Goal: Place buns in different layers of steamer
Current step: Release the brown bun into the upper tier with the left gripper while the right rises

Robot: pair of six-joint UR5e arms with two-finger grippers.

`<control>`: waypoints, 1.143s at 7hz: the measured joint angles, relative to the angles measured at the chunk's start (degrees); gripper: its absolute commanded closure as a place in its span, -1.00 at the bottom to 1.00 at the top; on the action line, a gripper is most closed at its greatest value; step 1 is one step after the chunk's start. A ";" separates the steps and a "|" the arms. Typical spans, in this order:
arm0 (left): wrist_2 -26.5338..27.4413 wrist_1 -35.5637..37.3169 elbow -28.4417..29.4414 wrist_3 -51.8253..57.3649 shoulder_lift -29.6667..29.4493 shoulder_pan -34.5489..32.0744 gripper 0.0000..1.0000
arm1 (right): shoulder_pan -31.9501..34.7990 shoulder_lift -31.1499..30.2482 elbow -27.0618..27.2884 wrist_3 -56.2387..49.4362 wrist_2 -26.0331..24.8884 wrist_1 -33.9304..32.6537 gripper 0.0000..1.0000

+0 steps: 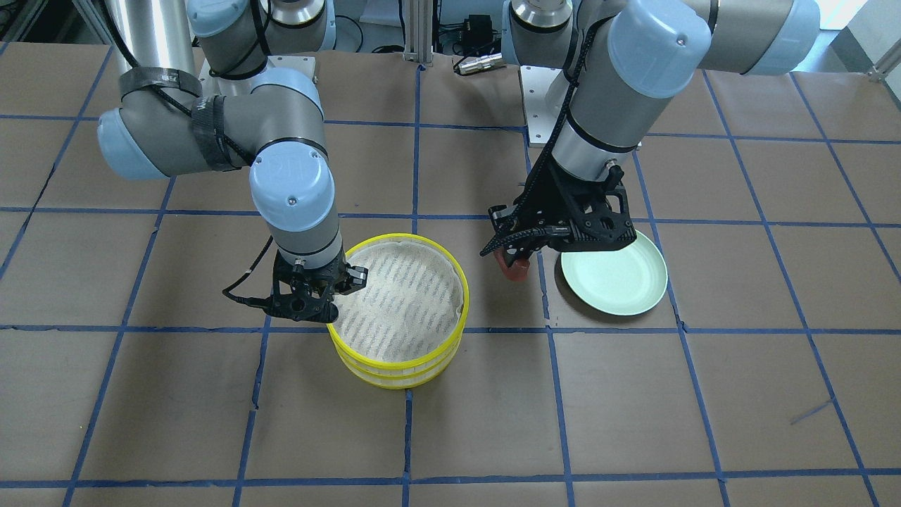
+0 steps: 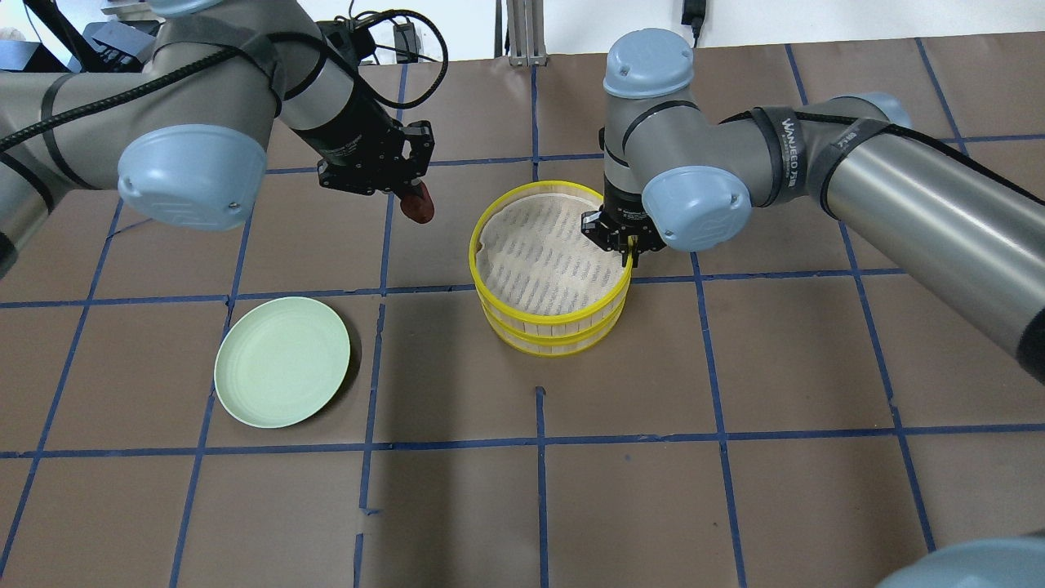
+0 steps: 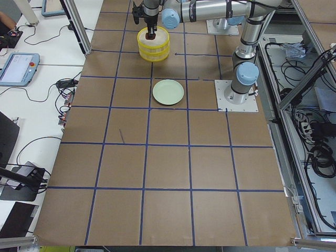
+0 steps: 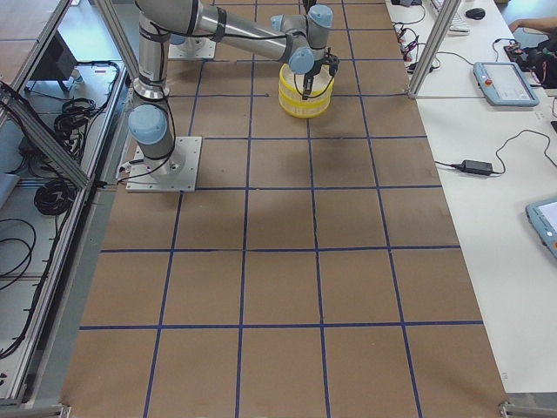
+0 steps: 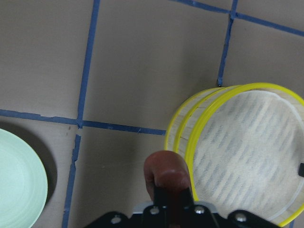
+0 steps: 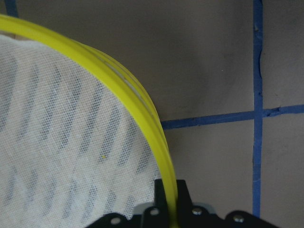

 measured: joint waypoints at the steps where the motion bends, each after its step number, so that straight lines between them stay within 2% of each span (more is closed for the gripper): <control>1: -0.16 0.63 -0.03 -1.09 -0.19 -0.78 0.99 | -0.02 0.00 0.16 0.10 0.01 0.00 0.05; 2: -0.86 1.09 -0.12 -1.81 -0.32 -1.21 0.99 | -0.03 -0.01 0.42 0.14 -0.09 0.05 -0.49; 3: -1.83 1.52 -0.33 -2.42 -0.39 -1.43 0.99 | -0.03 -0.02 0.61 0.07 -0.16 0.14 -0.86; 5: -2.53 2.37 -0.85 -2.91 -0.59 -1.77 0.99 | -0.03 -0.10 0.48 -0.01 0.11 0.16 -0.98; 6: -2.55 2.85 -0.91 -3.68 -1.13 -2.88 0.91 | -0.32 -0.20 -0.07 -0.42 0.29 0.21 -0.99; 7: -2.46 4.79 -0.96 -6.06 -2.82 -5.12 0.28 | -1.32 -0.72 -1.07 -1.61 0.57 0.54 -0.99; 8: -2.21 7.96 -1.00 -9.27 -5.32 -7.54 -0.95 | -3.38 -2.45 -2.95 -3.83 0.97 2.77 -0.99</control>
